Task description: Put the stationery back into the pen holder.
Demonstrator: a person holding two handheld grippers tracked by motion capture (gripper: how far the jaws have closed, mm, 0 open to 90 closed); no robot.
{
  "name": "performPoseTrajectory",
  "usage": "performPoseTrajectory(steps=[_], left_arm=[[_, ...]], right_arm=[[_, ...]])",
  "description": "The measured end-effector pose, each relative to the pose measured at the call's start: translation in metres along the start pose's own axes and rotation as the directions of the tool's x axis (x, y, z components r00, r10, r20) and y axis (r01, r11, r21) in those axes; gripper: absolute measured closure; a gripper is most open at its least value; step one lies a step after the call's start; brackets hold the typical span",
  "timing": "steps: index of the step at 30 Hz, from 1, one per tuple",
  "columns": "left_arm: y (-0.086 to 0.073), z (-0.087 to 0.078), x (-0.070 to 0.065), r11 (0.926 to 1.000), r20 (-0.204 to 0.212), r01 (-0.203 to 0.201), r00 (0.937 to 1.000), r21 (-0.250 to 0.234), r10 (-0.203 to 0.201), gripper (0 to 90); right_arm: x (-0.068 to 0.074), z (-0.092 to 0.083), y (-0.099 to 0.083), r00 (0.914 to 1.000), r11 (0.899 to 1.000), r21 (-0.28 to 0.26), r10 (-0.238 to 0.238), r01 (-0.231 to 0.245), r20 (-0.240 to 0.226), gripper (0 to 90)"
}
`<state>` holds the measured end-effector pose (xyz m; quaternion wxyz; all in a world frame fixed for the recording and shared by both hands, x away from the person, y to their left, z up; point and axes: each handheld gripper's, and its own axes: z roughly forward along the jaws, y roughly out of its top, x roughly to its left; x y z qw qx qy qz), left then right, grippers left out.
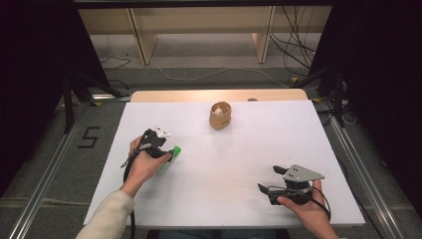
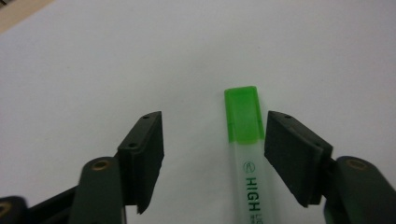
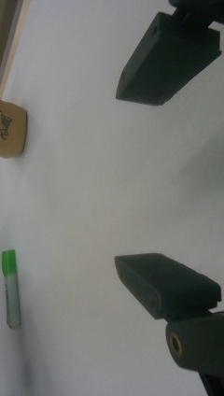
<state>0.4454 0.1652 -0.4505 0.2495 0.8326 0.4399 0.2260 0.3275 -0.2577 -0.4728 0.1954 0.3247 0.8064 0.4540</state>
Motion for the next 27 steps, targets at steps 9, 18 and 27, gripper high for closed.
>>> performPoseTrajectory(steps=[9,18,27], left_arm=[[0.016,0.032,-0.003,0.9915,0.079,0.006,0.9967,0.130,-0.017,39.0],[0.018,0.037,-0.001,0.9823,0.102,0.026,0.9937,0.185,-0.046,48.1],[0.023,0.038,-0.004,0.9746,0.114,0.026,0.9921,0.223,-0.052,54.2]], right_arm=[[-0.003,-0.001,-0.001,1.0000,1.000,-0.005,0.000,0.000,-0.001,17.8],[-0.002,-0.001,0.000,1.0000,1.000,-0.002,0.001,-0.001,0.003,17.8],[-0.002,-0.001,0.000,1.0000,1.000,-0.002,0.003,-0.003,0.002,17.8]])
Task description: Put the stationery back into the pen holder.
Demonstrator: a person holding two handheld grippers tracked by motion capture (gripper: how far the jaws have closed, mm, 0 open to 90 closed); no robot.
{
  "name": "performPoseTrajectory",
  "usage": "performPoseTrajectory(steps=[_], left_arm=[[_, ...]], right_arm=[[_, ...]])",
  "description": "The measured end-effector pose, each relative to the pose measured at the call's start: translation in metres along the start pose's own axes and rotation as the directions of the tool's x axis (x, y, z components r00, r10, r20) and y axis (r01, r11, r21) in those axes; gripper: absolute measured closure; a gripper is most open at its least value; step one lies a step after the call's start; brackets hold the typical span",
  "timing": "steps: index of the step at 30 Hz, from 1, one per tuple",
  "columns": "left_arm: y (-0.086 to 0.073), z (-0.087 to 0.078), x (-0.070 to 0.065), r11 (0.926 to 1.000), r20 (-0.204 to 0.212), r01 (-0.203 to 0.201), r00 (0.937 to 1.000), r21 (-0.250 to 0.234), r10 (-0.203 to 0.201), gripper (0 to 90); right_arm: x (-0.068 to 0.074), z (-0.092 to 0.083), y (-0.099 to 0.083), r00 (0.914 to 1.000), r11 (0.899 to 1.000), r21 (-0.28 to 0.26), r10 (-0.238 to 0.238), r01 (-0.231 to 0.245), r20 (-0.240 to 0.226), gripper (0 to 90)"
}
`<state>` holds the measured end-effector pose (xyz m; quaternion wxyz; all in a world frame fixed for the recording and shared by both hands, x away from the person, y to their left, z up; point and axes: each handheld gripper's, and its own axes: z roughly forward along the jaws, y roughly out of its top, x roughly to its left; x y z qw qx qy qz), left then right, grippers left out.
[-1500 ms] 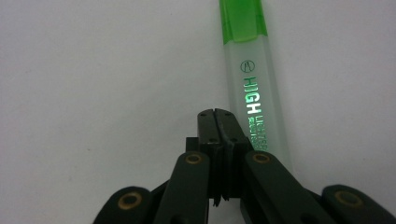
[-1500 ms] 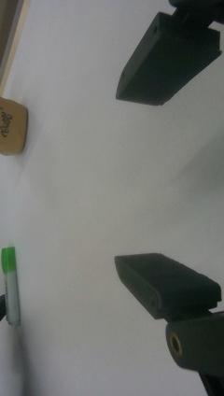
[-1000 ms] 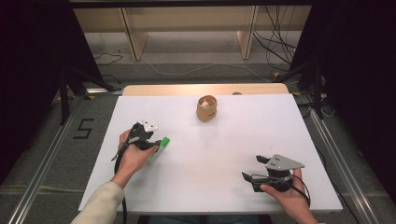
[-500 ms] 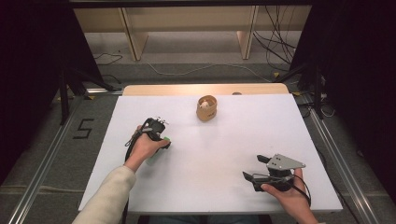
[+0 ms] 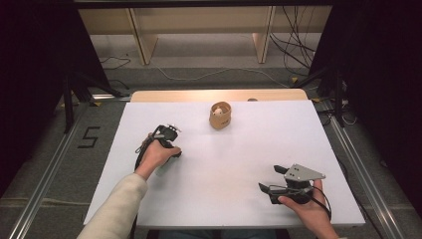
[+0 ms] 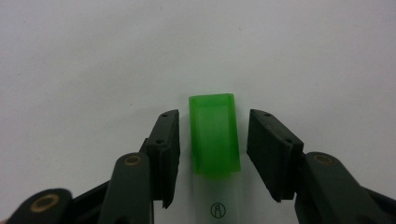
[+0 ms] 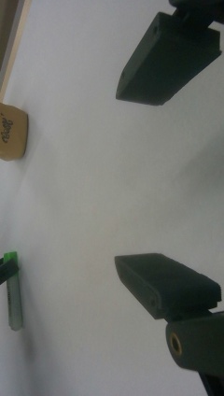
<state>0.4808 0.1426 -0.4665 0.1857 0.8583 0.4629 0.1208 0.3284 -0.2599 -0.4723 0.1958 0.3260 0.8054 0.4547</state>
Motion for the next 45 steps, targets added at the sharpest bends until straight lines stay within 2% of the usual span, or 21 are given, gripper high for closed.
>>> performPoseTrajectory(steps=[11,21,28,34,45], left_arm=[[0.0014,0.0019,0.0011,0.9991,0.031,0.033,0.9990,0.026,-0.034,57.3],[0.0043,0.0021,0.0024,0.9985,0.034,0.030,0.9989,0.047,-0.031,58.7],[0.0047,0.0023,0.0039,0.9977,0.037,0.047,0.9981,0.049,-0.049,61.6],[0.0047,0.0021,0.0056,0.9980,0.033,0.041,0.9985,0.048,-0.043,65.3],[0.0044,0.0019,0.0050,0.9978,0.029,0.047,0.9984,0.046,-0.049,66.7]], right_arm=[[-0.0001,-0.0005,0.0004,1.0000,1.000,-0.003,0.000,0.000,0.004,17.8],[-0.0002,-0.0008,0.0004,1.0000,1.000,-0.005,0.000,0.000,0.005,17.8],[-0.0001,-0.0007,0.0004,1.0000,1.000,-0.005,0.001,-0.001,0.004,17.8],[0.0001,-0.0006,0.0004,1.0000,1.000,-0.005,0.002,-0.002,0.004,17.8],[0.0000,-0.0006,0.0004,1.0000,1.000,-0.005,0.002,-0.002,0.004,17.8]])
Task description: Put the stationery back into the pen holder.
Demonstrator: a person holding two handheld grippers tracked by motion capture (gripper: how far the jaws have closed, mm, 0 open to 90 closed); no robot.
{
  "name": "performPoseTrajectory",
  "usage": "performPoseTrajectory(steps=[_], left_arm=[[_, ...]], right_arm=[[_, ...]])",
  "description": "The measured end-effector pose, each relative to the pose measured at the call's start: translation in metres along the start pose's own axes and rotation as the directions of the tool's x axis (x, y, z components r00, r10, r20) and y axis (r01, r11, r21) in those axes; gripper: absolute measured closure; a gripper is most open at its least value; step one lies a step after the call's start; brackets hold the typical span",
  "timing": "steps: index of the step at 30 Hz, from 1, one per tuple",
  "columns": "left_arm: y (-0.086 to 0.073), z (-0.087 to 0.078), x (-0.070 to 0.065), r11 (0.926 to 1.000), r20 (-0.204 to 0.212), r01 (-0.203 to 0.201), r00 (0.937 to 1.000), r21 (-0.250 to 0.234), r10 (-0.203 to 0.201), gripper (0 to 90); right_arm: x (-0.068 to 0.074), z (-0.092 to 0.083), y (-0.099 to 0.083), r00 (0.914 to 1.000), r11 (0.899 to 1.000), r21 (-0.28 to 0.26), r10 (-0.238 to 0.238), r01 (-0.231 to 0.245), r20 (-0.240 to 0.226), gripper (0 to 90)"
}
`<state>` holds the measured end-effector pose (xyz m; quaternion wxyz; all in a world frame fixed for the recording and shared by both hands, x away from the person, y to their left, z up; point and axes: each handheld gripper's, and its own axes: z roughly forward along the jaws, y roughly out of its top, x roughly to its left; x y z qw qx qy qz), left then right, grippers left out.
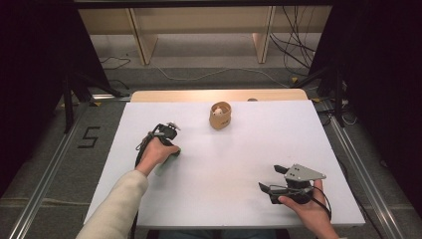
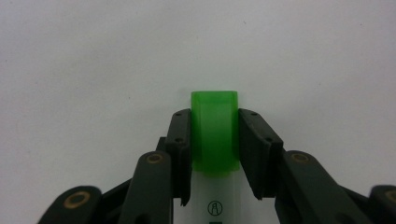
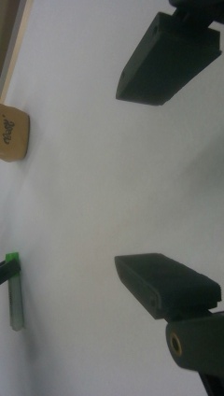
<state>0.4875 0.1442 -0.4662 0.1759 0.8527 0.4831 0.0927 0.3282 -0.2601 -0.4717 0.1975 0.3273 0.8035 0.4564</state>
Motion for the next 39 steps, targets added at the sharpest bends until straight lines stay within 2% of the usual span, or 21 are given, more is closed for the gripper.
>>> performPoseTrajectory(steps=[4,10,11,17,22,25,29,32,33,36,37,38,39], left_arm=[[0.000,0.000,0.000,1.0000,0.000,-0.001,1.0000,0.003,0.001,66.9],[-0.002,-0.002,0.001,0.9998,-0.002,0.003,1.0000,-0.018,-0.003,66.9],[-0.003,-0.002,0.001,0.9993,-0.006,0.013,0.9999,-0.035,-0.013,67.0],[-0.007,-0.009,0.003,0.9934,0.003,0.013,0.9999,-0.114,-0.013,67.0],[-0.010,-0.017,0.003,0.9817,0.017,0.032,0.9994,-0.188,-0.029,67.0],[-0.011,-0.020,0.002,0.9720,0.017,0.039,0.9992,-0.232,-0.036,67.0],[-0.011,-0.026,0.001,0.9580,0.019,0.030,0.9995,-0.285,-0.026,66.9],[-0.011,-0.029,-0.002,0.9415,0.027,0.023,0.9995,-0.336,-0.014,67.0],[-0.010,-0.030,-0.003,0.9388,0.026,0.015,0.9996,-0.344,-0.007,67.0],[-0.009,-0.033,-0.006,0.9233,0.028,0.010,0.9996,-0.384,0.001,67.0],[-0.009,-0.034,-0.007,0.9160,0.032,0.014,0.9995,-0.401,-0.001,67.0],[-0.008,-0.035,-0.008,0.9038,0.041,0.028,0.9991,-0.427,-0.011,67.0],[-0.008,-0.035,-0.008,0.9017,0.036,0.019,0.9993,-0.432,-0.003,67.0]], right_arm=[[0.000,0.000,0.000,1.0000,1.000,-0.001,-0.001,0.001,0.000,17.7],[0.000,0.000,0.000,1.0000,1.000,-0.005,0.000,0.000,0.001,17.8],[-0.001,0.000,0.000,1.0000,1.000,-0.006,-0.002,0.002,0.001,17.8],[-0.001,0.000,0.000,1.0000,1.000,-0.007,-0.001,0.001,0.002,17.8],[0.000,-0.001,0.000,1.0000,1.000,-0.003,0.000,0.000,0.003,17.8],[0.000,-0.001,0.000,1.0000,1.000,0.000,-0.001,0.001,0.006,17.8],[0.000,-0.001,0.000,1.0000,1.000,0.000,-0.001,0.001,0.007,17.8],[0.000,-0.001,0.000,1.0000,1.000,-0.002,-0.001,0.001,0.007,17.8],[0.000,-0.001,0.000,1.0000,1.000,-0.002,-0.001,0.001,0.007,17.8],[0.000,-0.001,0.000,1.0000,1.000,-0.003,-0.001,0.001,0.007,17.8],[0.000,-0.001,0.000,1.0000,1.000,-0.003,-0.001,0.001,0.007,17.8],[0.000,-0.001,0.000,1.0000,1.000,-0.004,-0.001,0.001,0.007,17.8],[0.000,-0.001,0.000,1.0000,1.000,-0.003,-0.001,0.001,0.007,17.8]])
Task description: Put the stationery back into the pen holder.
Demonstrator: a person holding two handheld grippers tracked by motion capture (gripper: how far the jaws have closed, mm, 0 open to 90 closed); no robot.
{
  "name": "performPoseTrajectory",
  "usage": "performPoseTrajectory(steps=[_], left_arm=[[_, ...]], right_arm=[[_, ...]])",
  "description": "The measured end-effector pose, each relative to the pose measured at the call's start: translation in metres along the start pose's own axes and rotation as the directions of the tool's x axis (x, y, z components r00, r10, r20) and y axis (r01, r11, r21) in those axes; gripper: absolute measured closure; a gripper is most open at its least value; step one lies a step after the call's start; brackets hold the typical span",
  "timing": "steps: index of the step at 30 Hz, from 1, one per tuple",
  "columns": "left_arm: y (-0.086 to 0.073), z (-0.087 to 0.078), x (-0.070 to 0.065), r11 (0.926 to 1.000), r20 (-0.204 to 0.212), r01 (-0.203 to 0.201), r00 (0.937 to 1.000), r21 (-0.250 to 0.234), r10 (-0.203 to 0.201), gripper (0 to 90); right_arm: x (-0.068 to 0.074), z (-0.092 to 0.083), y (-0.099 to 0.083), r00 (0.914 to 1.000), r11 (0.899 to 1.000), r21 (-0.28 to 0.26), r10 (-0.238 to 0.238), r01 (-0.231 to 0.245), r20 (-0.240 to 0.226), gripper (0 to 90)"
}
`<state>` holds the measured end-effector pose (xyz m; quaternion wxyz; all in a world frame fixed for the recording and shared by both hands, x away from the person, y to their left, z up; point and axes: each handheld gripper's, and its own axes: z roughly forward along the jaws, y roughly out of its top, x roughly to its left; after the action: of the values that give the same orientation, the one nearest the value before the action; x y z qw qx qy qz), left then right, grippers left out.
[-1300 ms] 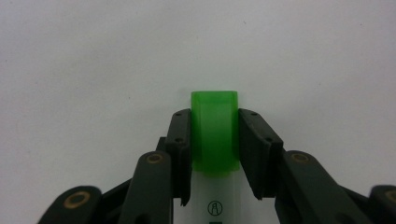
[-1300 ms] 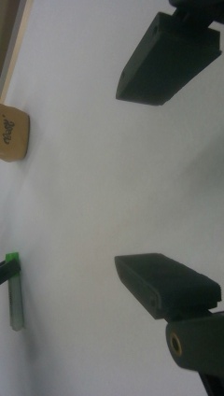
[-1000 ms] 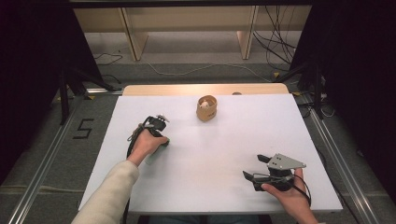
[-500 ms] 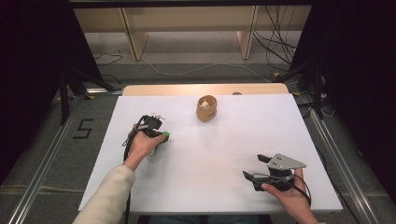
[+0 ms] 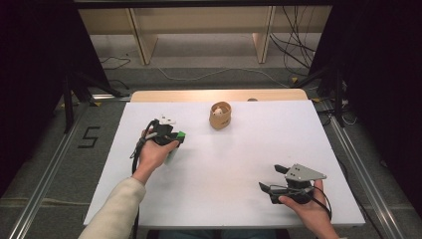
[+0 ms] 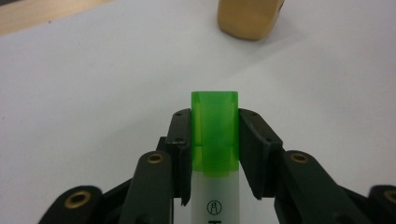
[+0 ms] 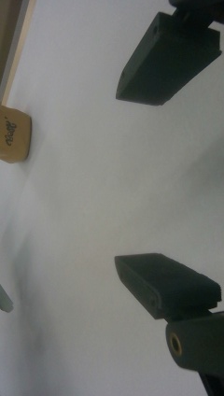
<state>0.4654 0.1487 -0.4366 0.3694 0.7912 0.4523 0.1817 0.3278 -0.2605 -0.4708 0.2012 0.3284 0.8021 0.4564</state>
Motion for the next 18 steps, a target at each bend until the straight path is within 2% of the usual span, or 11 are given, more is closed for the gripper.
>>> performPoseTrajectory(steps=[6,9,18], left_arm=[[0.0023,-0.0014,-0.0016,0.9962,0.019,-0.003,0.9998,-0.087,0.005,67.0],[0.0030,-0.0013,-0.0023,0.9939,0.026,-0.010,0.9996,-0.110,0.013,67.0],[0.0053,-0.0003,-0.0062,0.9797,0.037,-0.030,0.9986,-0.198,0.038,67.0]], right_arm=[[0.0000,-0.0002,0.0001,1.0000,1.000,-0.001,0.000,0.000,0.001,17.8],[0.0000,-0.0002,0.0001,1.0000,1.000,-0.001,0.001,-0.001,0.001,17.8],[0.0001,-0.0004,0.0002,1.0000,1.000,-0.002,0.001,-0.001,0.002,17.8]])
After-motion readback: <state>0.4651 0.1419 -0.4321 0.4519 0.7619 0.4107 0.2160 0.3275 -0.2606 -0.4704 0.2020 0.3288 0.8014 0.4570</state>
